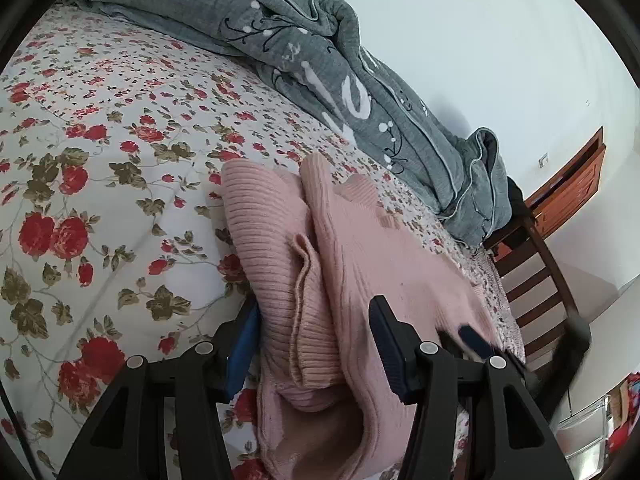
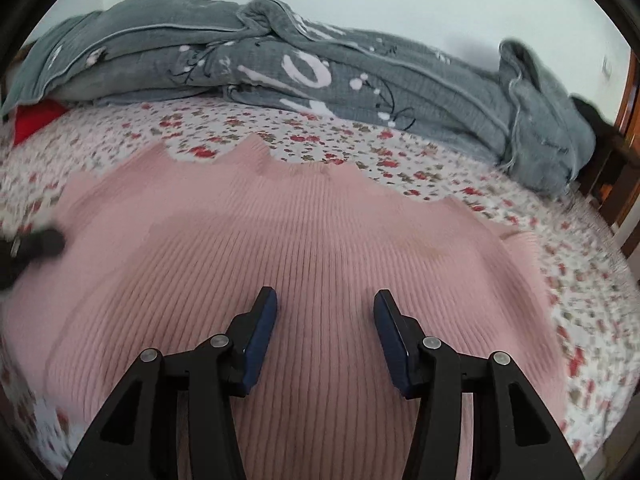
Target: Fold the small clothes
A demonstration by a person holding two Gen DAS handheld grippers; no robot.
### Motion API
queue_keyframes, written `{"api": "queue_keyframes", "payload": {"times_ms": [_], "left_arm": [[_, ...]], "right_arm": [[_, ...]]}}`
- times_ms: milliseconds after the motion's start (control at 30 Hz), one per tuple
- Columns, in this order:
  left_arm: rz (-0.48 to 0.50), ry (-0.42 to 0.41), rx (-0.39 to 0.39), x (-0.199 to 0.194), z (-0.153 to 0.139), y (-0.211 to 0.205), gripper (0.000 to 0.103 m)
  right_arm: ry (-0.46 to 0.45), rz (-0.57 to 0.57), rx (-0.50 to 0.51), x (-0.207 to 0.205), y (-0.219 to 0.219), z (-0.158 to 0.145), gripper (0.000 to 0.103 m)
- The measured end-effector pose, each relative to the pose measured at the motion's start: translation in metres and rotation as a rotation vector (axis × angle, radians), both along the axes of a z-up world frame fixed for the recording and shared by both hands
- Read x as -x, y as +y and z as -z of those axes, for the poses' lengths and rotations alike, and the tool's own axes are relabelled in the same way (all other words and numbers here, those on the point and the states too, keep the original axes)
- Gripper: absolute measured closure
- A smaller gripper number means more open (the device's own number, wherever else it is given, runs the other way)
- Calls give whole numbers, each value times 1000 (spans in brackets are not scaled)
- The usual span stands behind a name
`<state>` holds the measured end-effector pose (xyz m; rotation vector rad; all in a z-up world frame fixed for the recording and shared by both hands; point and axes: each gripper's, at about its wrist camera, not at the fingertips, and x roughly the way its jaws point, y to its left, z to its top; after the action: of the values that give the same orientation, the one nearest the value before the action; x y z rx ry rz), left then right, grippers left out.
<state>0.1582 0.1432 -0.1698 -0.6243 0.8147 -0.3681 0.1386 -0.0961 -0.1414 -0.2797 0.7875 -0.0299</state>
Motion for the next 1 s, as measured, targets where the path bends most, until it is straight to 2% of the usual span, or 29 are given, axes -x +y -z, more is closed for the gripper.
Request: {"api": "queue_keyframes", "payload": {"times_ms": [167,233,533,733,800,900,1000], "left_arm": [[0,2,21,-2,2,0,50],[3,4,16,-2,2,-1,50],[32,10,-24,-5,4,-4,49],[28,10,-35,-10,6,-9,49],[26,10,-36,-12,7,-10,49],[20,12,-30,-15,8,-12,51],[6,12,-46,-16,9,-14,59]], "right_arm": [[-38,-53,116,43,11,2,53],[-38,-55,125,49,11,5,53],[-55,-22,34,26,3,3,53],[-7,26,-141,-16,-12,2,53],[-17,21,-142,-18,-12,3,53],[-46,-13,-81,-11,-6,7,53],[-65,-39,-56,-2,-6,9,53]]}}
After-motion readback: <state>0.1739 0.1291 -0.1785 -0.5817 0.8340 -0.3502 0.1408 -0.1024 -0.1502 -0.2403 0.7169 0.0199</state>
